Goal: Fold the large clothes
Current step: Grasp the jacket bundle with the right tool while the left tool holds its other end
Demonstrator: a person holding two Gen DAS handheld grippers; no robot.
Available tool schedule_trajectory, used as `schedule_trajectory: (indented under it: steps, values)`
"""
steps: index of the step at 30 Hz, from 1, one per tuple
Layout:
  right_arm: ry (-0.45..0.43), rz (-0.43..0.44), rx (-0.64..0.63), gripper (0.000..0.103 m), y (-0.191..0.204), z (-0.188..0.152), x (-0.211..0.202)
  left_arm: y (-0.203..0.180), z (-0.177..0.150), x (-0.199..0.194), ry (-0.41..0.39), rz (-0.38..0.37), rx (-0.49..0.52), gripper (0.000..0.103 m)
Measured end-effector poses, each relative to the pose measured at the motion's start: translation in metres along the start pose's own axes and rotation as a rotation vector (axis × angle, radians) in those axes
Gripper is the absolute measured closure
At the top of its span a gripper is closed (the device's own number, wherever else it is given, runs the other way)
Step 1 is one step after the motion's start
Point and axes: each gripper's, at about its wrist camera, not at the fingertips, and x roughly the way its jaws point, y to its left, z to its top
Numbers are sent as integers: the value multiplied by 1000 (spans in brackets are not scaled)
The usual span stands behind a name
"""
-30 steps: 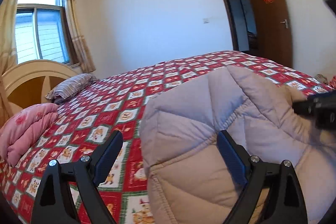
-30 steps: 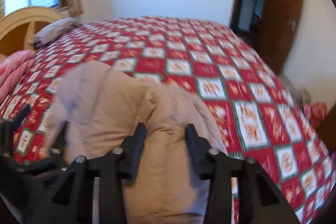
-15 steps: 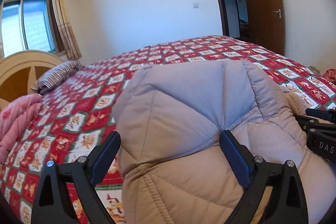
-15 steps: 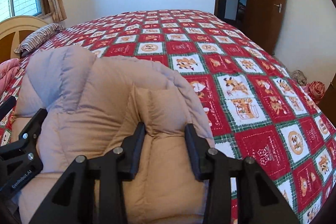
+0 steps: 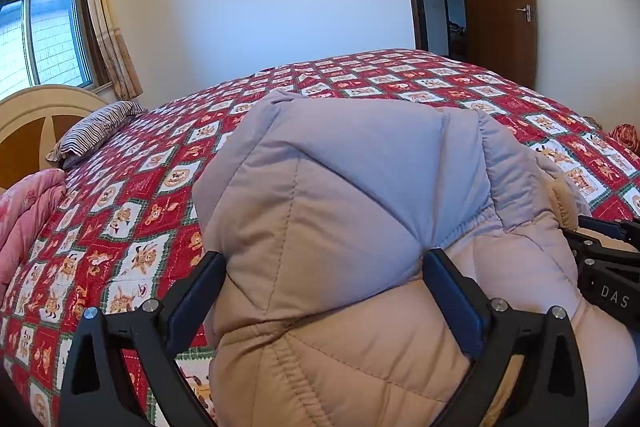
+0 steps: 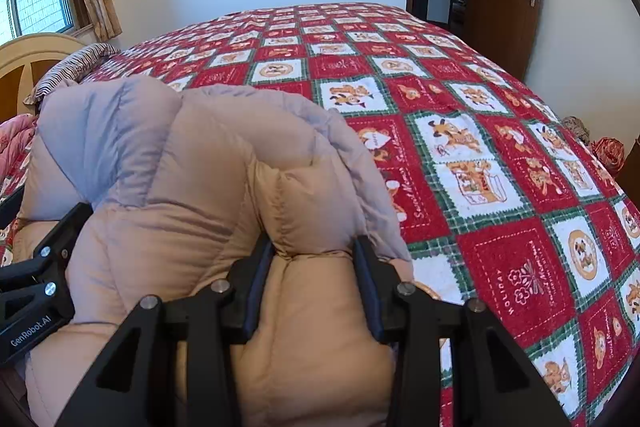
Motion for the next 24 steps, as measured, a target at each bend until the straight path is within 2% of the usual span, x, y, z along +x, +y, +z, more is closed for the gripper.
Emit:
schedule_trajectory:
  steps: [24]
  values:
    - [34, -13, -9, 57, 1, -1, 16, -3, -1, 15, 40, -8, -2, 1]
